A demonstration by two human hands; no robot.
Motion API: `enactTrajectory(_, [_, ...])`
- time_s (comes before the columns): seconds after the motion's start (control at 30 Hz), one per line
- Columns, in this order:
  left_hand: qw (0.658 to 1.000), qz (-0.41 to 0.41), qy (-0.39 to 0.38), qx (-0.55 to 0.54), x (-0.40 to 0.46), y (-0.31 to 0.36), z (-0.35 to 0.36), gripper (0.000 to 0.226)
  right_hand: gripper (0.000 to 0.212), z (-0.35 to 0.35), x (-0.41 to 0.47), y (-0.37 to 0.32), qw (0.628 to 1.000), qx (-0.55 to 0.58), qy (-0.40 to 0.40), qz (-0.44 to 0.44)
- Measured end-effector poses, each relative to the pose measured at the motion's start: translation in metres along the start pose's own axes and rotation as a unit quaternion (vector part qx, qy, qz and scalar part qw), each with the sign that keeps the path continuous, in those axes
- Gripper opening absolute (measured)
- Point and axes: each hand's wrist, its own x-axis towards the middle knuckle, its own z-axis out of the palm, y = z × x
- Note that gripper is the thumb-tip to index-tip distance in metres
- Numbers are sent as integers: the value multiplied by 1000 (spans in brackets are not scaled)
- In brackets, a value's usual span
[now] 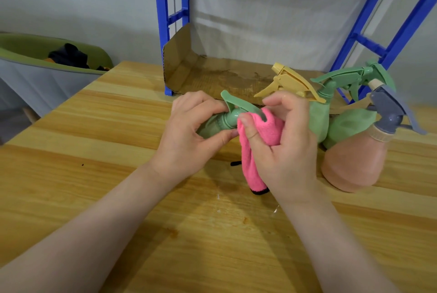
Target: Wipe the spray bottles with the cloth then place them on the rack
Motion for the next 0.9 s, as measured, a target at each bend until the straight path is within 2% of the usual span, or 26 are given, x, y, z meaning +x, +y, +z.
enactTrajectory(0.23, [998, 3, 13, -53, -1, 3, 3, 24, 19, 2, 0, -1, 996, 16, 56, -61])
enactTrajectory(0.37, [998, -10, 16, -53, 0, 5, 4, 29, 18, -3, 4, 1, 997, -13, 41, -66])
enactTrajectory(0.53, [1000, -23, 6, -13, -2, 4, 5, 36, 16, -7, 8, 1, 990, -133, 6, -48])
enactTrajectory(0.67, [1000, -24, 6, 9, -4, 3, 5, 37, 21, -7, 10, 0, 975, -217, 14, -41])
enactTrajectory(0.77, [1000, -22, 0, 17, -4, 3, 6, 36, 30, -7, 9, 1, 979, -201, 25, -38])
enactTrajectory(0.9, [999, -31, 9, 9, -3, 3, 6, 36, 28, -6, 8, 0, 989, -140, 16, -33])
